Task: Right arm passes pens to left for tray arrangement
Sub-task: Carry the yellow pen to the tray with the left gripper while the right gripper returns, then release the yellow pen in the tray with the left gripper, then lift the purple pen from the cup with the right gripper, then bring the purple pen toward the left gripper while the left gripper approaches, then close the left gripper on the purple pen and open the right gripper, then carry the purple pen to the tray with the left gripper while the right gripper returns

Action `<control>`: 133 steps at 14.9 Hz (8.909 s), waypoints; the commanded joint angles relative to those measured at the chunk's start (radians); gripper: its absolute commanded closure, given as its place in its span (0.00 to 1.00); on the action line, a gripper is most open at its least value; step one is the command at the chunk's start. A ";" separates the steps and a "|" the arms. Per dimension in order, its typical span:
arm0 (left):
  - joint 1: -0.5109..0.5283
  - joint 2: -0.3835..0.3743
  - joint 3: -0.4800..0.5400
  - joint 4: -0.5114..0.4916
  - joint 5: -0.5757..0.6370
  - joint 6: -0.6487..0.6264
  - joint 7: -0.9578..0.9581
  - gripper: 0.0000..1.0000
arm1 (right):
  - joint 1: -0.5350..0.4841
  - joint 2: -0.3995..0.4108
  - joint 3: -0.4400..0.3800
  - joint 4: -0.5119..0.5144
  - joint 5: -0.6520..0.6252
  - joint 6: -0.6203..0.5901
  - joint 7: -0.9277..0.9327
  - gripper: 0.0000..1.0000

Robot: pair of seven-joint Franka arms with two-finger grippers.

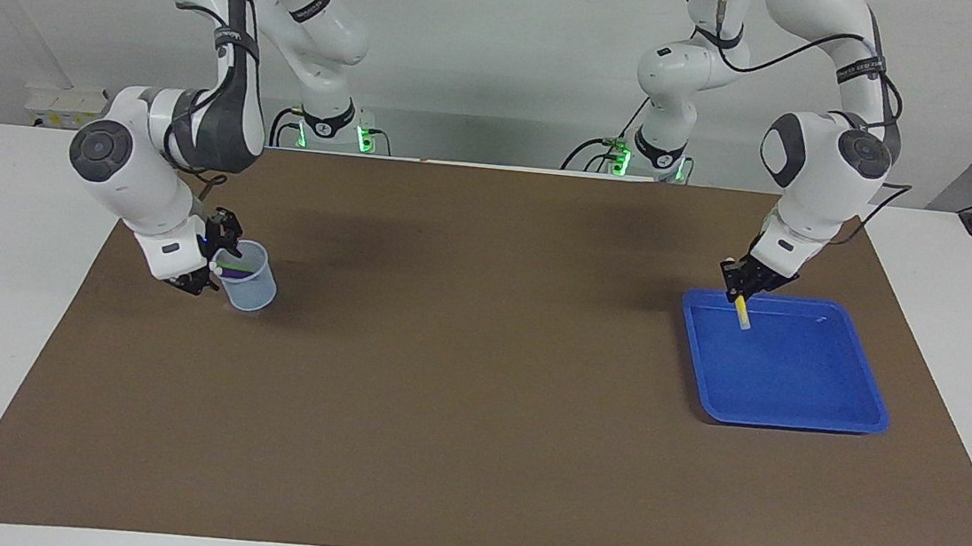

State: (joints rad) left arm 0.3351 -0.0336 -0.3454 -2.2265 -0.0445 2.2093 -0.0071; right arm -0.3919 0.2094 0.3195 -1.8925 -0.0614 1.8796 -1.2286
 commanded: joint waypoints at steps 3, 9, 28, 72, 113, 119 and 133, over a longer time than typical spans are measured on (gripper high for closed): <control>0.013 0.096 -0.007 0.059 0.060 0.036 -0.007 1.00 | -0.018 -0.002 0.018 0.007 0.017 -0.019 0.015 0.54; 0.007 0.181 -0.007 0.059 0.095 0.133 -0.033 1.00 | -0.019 -0.002 0.018 0.009 0.017 -0.019 0.012 0.91; -0.018 0.288 -0.014 0.091 0.279 0.216 -0.160 0.36 | 0.031 -0.131 0.092 0.378 0.460 -0.381 0.651 1.00; -0.373 -0.190 -0.021 0.191 -0.601 -0.232 -1.561 0.05 | 0.539 -0.317 0.095 -0.063 0.773 0.283 1.322 1.00; -0.434 -0.244 -0.010 0.116 -0.562 -0.241 -1.429 1.00 | 0.397 -0.314 0.087 -0.059 0.591 0.150 1.331 0.00; -0.283 -0.242 -0.009 0.162 -0.388 -0.454 -0.948 1.00 | 0.248 -0.352 0.084 -0.109 0.341 -0.027 1.189 0.00; 0.084 -0.189 -0.009 0.177 -0.072 -0.453 0.031 1.00 | -0.081 -0.184 0.084 -0.186 -0.044 0.180 1.069 0.00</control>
State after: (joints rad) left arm 0.4018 -0.2554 -0.3414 -2.0557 -0.1690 1.7188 -0.0324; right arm -0.4502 -0.0325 0.3876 -2.0826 -0.0385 2.0056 -0.1917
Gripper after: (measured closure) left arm 0.824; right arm 0.000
